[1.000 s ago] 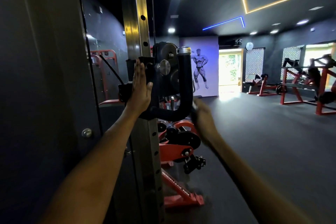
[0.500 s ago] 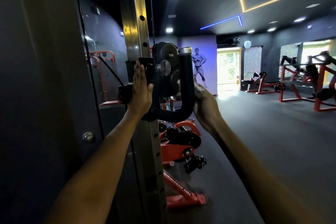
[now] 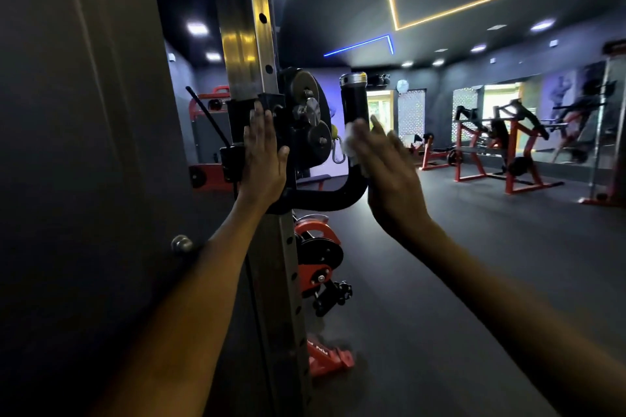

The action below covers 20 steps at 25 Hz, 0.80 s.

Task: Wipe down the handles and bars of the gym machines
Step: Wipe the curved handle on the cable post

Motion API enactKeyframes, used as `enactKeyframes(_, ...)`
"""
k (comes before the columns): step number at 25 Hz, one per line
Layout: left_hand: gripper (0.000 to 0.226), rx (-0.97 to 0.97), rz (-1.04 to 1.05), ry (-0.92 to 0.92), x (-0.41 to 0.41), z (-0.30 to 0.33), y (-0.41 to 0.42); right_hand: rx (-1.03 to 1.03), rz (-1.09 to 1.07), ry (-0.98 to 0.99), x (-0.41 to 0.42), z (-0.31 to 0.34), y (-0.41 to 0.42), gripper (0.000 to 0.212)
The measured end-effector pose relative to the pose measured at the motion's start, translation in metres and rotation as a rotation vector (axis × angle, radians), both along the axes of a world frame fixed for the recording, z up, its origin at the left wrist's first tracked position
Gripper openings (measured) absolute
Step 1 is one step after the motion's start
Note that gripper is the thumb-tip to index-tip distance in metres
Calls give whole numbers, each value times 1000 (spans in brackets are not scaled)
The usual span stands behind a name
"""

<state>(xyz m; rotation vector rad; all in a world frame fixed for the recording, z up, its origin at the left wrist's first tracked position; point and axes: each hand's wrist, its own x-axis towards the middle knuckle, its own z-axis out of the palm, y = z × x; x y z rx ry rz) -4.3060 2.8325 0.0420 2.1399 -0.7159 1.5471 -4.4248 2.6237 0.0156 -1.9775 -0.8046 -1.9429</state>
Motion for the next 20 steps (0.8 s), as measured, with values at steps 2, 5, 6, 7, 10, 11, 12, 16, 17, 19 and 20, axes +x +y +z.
enactKeyframes(2, 63, 2, -17, -9, 1, 0, 1, -283, -297, 8, 12, -7, -8, 57)
enactKeyframes(5, 61, -16, -61, -24, 2, -1, -1, -226, -475, 25, 21, -47, 14, 50)
enactKeyframes(6, 60, -20, -84, -25, 2, 0, -1, -219, -515, 65, 25, -60, 31, 43)
enactKeyframes(7, 60, -20, -104, -25, 3, 0, -1, -239, -570, 141, 29, -64, 49, 39)
enactKeyframes(10, 61, -27, -129, -16, 2, 3, 1, -322, -534, 457, 42, -38, 97, 32)
enactKeyframes(11, 61, -29, -131, -7, 1, 4, 1, -406, -531, 502, 42, -28, 101, 23)
enactKeyframes(12, 61, -28, -134, 4, 0, 4, 1, -484, -543, 458, 49, -23, 100, 10)
enactKeyframes(16, 61, -26, -120, 31, 0, 3, 1, -572, -532, 77, 30, -38, 38, 37)
enactKeyframes(17, 62, -31, -116, 40, 1, 3, 0, -565, -520, 11, 18, -41, 17, 39)
enactKeyframes(19, 62, -34, -113, 48, 1, 2, -1, -486, -559, -13, 5, -43, -1, 43)
enactKeyframes(20, 63, -35, -110, 49, 1, 2, -1, -435, -593, 18, 7, -42, 9, 43)
